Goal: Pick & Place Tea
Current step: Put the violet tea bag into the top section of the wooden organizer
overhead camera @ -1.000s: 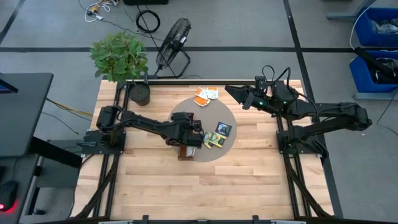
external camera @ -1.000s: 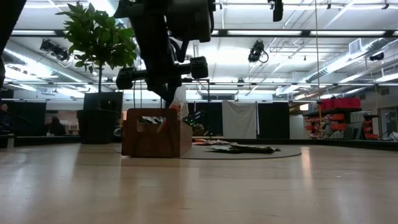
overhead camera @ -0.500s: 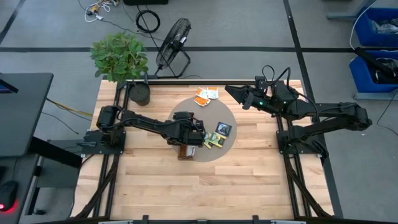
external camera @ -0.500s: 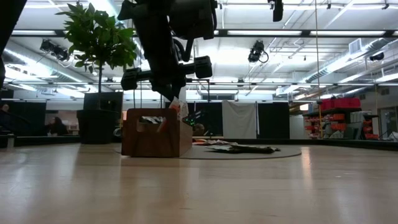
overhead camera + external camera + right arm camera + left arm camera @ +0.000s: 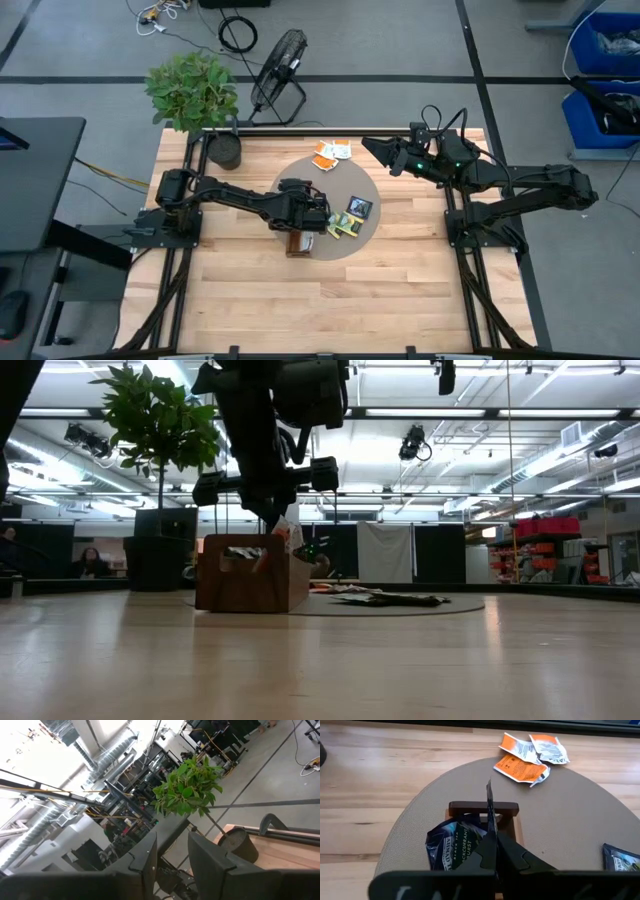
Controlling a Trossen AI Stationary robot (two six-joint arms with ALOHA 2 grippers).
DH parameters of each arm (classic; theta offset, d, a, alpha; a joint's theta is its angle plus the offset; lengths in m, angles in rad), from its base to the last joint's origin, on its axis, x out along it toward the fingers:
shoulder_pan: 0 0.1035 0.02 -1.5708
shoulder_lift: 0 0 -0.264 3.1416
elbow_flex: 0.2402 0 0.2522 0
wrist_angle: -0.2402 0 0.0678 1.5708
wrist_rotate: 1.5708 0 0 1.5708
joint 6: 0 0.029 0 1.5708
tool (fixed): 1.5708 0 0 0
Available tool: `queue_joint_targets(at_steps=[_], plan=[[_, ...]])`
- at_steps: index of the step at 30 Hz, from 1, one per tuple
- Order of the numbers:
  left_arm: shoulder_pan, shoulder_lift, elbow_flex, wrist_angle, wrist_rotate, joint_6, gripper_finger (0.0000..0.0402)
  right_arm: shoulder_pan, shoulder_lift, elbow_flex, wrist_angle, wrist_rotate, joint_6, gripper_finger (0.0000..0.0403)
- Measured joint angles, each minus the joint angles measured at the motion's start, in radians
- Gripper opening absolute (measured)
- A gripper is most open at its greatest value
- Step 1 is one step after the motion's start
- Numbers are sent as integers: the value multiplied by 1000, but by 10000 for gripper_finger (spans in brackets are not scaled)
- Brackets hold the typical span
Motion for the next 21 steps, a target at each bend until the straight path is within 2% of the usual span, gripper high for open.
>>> queue_joint_targets(at_steps=[21], plan=[[4,3,0,16,-1,40,2,1,0,0,-7,0,0,118]])
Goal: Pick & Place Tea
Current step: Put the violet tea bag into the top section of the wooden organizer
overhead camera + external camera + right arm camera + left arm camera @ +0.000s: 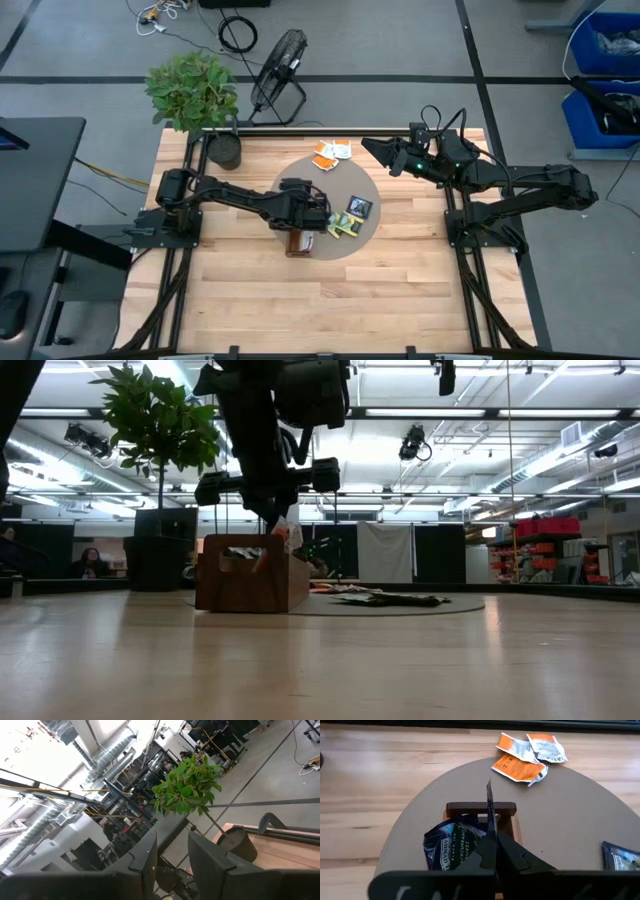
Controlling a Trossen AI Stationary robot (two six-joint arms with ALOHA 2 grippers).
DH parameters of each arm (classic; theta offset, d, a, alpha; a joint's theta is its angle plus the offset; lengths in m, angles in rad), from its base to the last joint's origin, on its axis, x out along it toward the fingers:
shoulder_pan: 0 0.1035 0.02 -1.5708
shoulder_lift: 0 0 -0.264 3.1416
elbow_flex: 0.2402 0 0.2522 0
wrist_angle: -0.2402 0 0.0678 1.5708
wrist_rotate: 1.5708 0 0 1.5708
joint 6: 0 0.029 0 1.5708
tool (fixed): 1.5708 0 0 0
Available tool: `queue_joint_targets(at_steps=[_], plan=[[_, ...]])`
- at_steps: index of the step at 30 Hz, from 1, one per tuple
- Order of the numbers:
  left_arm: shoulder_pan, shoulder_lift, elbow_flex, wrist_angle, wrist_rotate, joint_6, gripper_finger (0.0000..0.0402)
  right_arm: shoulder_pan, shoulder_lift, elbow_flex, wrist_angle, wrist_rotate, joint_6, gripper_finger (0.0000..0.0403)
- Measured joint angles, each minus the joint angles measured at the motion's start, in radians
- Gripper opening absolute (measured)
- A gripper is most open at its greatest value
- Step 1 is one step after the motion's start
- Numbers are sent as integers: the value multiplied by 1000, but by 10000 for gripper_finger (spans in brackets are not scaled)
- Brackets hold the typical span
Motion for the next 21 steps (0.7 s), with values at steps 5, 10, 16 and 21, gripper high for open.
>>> queue_joint_targets(at_steps=[5,10,16,21], plan=[[2,29,2,32,22,11,2,0,0,0,-1,0,1,118],[2,54,1,62,46,5,2,2,0,0,-12,-1,9,118],[2,53,0,65,57,12,2,6,0,0,-12,-1,8,118],[2,52,0,54,59,5,12,6,0,0,-13,-2,8,118]])
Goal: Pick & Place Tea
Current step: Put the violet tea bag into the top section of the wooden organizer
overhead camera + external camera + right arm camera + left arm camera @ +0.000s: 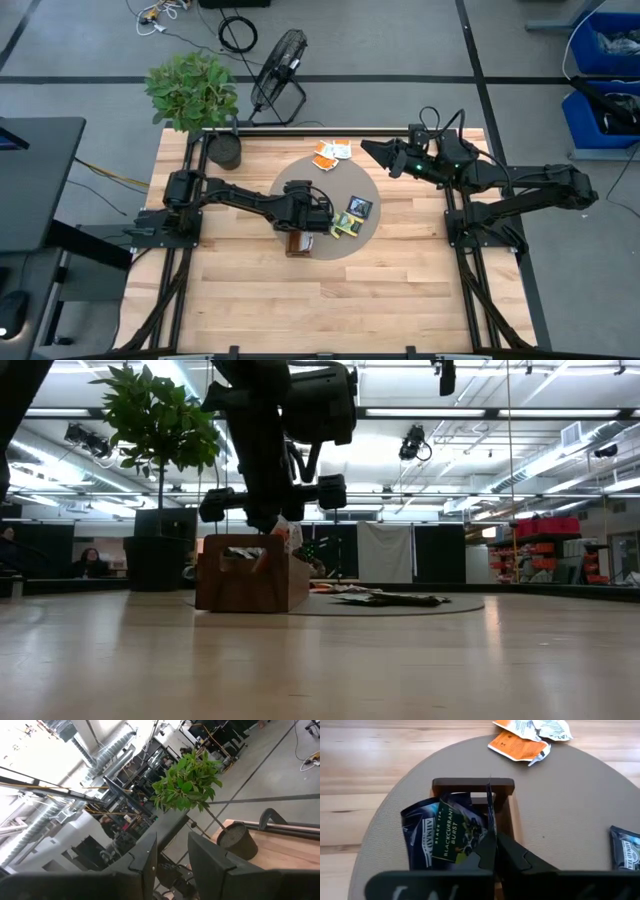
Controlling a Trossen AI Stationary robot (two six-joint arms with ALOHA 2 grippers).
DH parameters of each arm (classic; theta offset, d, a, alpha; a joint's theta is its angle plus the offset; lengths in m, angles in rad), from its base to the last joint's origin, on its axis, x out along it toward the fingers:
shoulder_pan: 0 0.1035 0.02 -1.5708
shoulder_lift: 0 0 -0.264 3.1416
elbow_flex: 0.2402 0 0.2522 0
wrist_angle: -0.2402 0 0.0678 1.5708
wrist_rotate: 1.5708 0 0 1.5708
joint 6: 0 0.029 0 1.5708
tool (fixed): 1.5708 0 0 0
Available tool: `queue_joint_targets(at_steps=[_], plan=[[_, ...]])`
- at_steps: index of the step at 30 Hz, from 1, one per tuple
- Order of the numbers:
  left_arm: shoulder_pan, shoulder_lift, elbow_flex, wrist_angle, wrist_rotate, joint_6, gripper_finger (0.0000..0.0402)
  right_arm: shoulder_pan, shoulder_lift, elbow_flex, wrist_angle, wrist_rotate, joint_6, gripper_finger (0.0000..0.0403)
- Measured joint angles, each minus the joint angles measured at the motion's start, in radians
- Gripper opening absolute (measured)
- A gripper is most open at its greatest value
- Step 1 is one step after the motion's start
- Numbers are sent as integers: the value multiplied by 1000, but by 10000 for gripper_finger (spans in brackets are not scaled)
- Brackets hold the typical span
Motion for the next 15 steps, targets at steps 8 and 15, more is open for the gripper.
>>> queue_joint_targets(at_steps=[8,15], plan=[[0,-3,0,-12,2,-3,81,0,0,0,-2,0,0,118],[-7,-46,0,-68,-14,2,141,0,0,0,-3,1,0,118]])
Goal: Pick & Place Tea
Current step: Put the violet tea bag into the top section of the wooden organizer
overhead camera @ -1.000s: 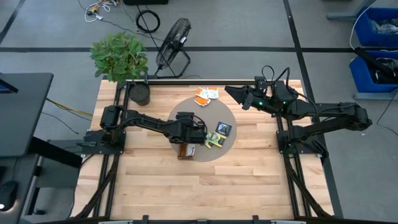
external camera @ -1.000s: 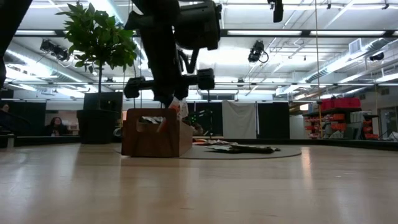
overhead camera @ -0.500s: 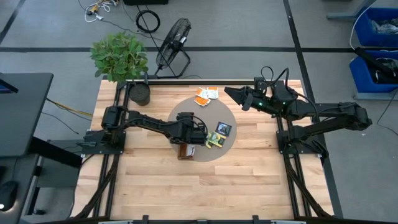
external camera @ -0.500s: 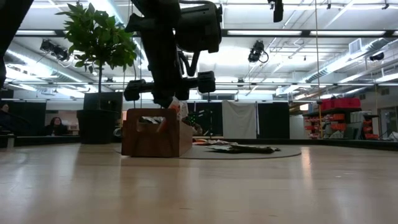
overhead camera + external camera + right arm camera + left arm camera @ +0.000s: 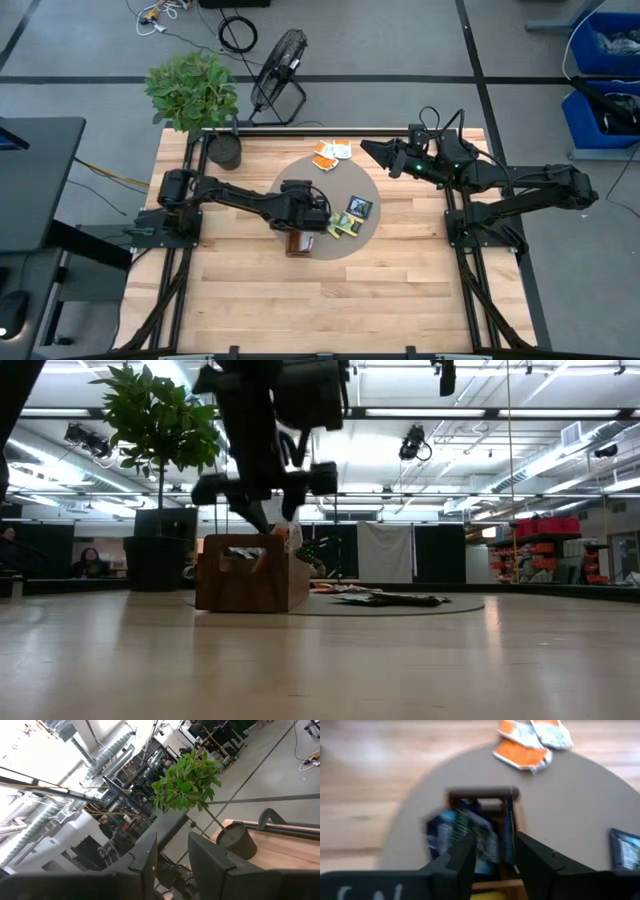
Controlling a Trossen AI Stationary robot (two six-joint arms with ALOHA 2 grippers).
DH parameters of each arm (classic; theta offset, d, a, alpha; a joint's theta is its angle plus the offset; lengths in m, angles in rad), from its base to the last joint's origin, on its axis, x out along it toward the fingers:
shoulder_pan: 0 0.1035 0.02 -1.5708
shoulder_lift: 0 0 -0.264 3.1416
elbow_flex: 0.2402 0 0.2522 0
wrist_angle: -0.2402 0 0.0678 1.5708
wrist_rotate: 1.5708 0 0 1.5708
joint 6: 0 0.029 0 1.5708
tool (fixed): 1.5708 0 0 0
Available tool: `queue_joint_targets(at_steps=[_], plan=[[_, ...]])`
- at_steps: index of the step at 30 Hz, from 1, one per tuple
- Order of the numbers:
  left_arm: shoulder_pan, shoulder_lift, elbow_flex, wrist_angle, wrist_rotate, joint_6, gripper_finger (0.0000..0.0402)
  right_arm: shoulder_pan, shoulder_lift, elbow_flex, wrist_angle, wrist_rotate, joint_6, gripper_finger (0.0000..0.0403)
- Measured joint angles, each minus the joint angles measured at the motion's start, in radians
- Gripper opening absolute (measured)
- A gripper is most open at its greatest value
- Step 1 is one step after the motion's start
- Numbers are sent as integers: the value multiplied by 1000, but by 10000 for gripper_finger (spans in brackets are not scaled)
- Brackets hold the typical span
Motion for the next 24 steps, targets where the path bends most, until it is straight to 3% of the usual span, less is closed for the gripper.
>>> queue_joint_targets(at_steps=[5,12,18,24], plan=[[-2,-72,-1,-104,-48,-29,168,0,0,0,-9,1,0,118],[-14,-165,0,-161,-64,-18,172,0,0,0,-62,-34,-7,118],[-53,-269,0,-131,-40,129,172,1,1,1,-411,-209,-61,120],[-82,-357,0,-73,24,311,172,24,49,0,-688,-207,-301,160]])
